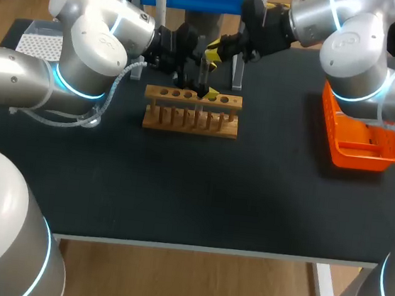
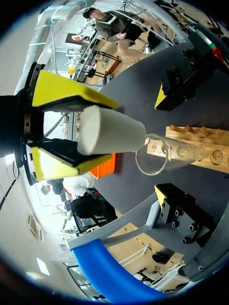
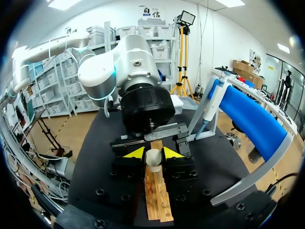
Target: Invert the test tube, pick up the pipette, mount the tip to pipette, aspirate from beaker and dispense into the tube, eject the tip, return the pipette, and cap with the stopper.
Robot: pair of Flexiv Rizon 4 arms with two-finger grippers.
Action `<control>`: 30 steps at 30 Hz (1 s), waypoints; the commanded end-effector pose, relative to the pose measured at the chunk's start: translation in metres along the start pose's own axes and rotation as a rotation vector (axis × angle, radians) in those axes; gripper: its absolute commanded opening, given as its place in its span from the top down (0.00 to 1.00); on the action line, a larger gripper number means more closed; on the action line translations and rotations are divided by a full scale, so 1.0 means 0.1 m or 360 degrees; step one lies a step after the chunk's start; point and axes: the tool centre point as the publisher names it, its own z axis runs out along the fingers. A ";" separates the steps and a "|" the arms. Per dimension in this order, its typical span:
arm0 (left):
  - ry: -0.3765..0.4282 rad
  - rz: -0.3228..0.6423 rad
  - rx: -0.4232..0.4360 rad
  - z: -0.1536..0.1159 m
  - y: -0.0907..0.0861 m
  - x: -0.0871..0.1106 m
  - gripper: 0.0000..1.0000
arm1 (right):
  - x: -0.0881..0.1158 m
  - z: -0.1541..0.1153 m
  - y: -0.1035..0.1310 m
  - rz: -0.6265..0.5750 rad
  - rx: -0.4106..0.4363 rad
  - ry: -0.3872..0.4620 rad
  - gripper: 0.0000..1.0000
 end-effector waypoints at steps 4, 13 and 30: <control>0.0001 0.0000 -0.0002 0.00 0.00 0.00 0.00 | -0.01 0.01 -0.03 0.0006 0.0014 0.0006 1.00; 0.0001 0.0000 -0.0002 0.00 0.00 0.00 0.00 | -0.01 0.02 -0.05 0.0007 0.0027 0.0007 1.00; 0.0001 0.0000 -0.0002 0.00 0.00 0.00 0.00 | -0.04 -0.01 0.09 -0.0028 0.0015 -0.0004 1.00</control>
